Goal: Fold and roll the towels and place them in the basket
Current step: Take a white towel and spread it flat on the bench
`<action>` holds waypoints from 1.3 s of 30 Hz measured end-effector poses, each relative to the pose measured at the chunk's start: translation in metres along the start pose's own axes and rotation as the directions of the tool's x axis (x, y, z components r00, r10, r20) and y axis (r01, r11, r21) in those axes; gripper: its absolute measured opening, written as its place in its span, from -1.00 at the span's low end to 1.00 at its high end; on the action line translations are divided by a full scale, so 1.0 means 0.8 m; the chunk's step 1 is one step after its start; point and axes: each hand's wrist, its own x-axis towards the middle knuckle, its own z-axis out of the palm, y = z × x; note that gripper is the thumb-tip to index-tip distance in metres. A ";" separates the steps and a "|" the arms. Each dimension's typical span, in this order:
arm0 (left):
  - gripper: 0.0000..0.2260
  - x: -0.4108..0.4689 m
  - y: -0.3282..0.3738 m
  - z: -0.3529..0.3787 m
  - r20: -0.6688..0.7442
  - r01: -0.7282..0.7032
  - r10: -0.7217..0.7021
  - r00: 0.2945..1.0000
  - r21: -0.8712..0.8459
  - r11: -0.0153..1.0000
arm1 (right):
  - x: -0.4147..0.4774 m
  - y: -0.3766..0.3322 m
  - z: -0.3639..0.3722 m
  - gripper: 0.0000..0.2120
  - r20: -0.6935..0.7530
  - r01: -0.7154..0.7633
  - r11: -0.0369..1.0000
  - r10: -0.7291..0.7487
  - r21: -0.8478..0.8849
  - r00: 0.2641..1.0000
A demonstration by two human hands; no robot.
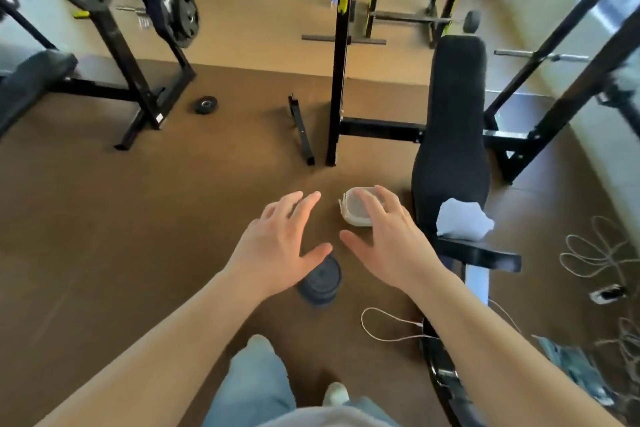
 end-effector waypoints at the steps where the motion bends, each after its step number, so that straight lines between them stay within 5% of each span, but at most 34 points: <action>1: -0.24 0.035 -0.009 -0.002 0.005 -0.036 0.036 0.999 -0.004 0.999 | 0.029 0.005 -0.004 -0.27 -0.013 -0.020 1.000 0.020 0.015 1.000; 7: -0.25 0.259 -0.064 -0.005 0.066 -0.287 0.285 0.956 0.023 0.958 | 0.180 0.043 -0.010 -0.27 -0.161 -0.247 0.955 0.272 0.163 0.949; 18: -0.24 0.529 -0.004 -0.015 0.236 -0.662 0.652 0.721 -0.044 0.748 | 0.292 0.093 -0.072 -0.30 -0.281 -0.619 0.702 0.710 0.352 0.645; 24: -0.21 0.609 0.077 0.036 0.299 -0.732 0.708 0.640 -0.043 0.680 | 0.322 0.189 -0.091 -0.31 -0.278 -0.688 0.628 0.778 0.365 0.563; 39: -0.25 0.787 0.243 0.269 0.412 -0.613 0.570 0.711 -0.034 0.789 | 0.426 0.529 -0.069 -0.30 -0.173 -0.749 0.557 0.828 0.357 0.533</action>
